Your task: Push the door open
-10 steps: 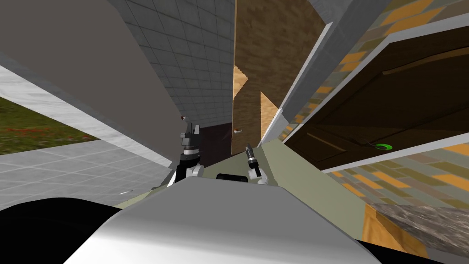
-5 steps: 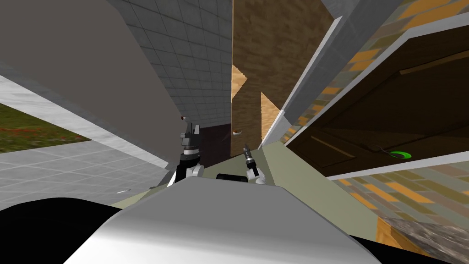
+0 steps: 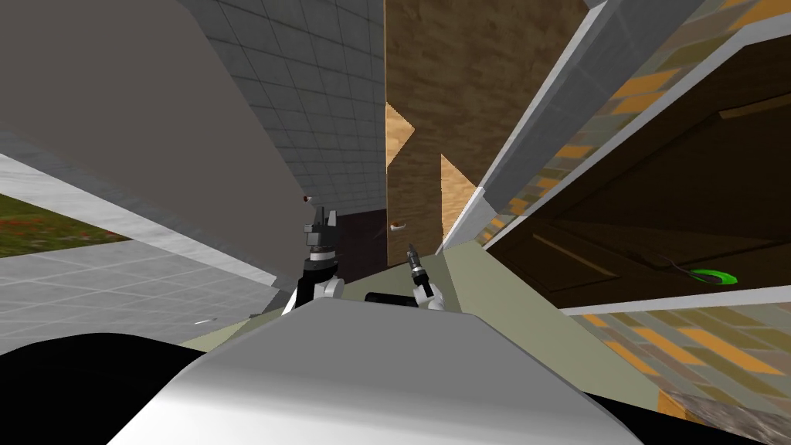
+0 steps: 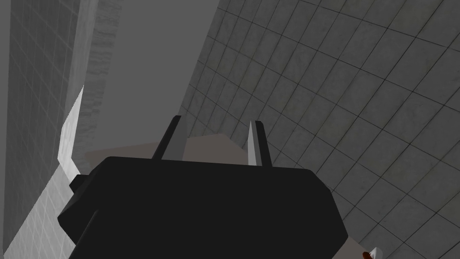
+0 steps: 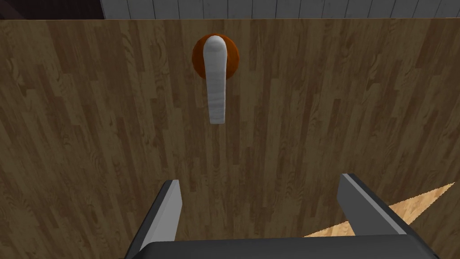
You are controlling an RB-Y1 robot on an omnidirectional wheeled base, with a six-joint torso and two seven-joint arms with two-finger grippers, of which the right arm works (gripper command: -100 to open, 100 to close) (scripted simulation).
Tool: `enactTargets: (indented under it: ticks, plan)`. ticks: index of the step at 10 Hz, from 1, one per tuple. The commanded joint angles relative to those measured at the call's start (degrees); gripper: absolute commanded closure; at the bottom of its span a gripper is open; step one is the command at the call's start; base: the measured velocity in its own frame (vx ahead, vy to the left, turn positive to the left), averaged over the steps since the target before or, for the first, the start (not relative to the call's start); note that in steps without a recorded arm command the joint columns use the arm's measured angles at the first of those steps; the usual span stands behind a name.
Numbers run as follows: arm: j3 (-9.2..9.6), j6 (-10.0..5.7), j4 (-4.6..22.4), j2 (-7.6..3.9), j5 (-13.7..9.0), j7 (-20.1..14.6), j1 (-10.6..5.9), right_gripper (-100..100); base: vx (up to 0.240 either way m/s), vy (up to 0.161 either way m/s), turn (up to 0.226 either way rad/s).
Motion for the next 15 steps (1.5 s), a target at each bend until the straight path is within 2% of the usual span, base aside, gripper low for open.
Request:
enactTargets:
  ticks: [1,3,6,7,8,11,13,15]
  plan:
    - [0.25,-0.62,2.2,0.49,0.2,-0.2,-0.84,-100,0.07,-0.073,0.051]
    - [0.63,-0.95,4.3,1.13,0.5,-0.5,-1.73,-100,0.062,-0.065,0.045]
    - [1.49,-1.67,8.9,2.99,1.1,-1.2,-3.71,-100,0.115,-0.097,0.078]
    - [1.33,-1.63,7.8,2.57,0.9,-1.0,-3.16,-100,0.055,-0.061,0.022]
    - [1.21,-1.52,7.8,1.12,0.9,-1.0,-3.14,-100,0.11,0.033,0.031]
    - [0.94,-1.64,8.1,0.08,0.8,-0.9,-3.18,-100,0.165,0.064,0.022]
    - [0.69,-1.74,8.3,-0.13,0.7,-0.7,-3.22,-100,0.202,0.084,0.029]
    - [0.45,-1.84,8.4,0.31,0.5,-0.6,-3.26,-100,0.192,0.072,0.026]
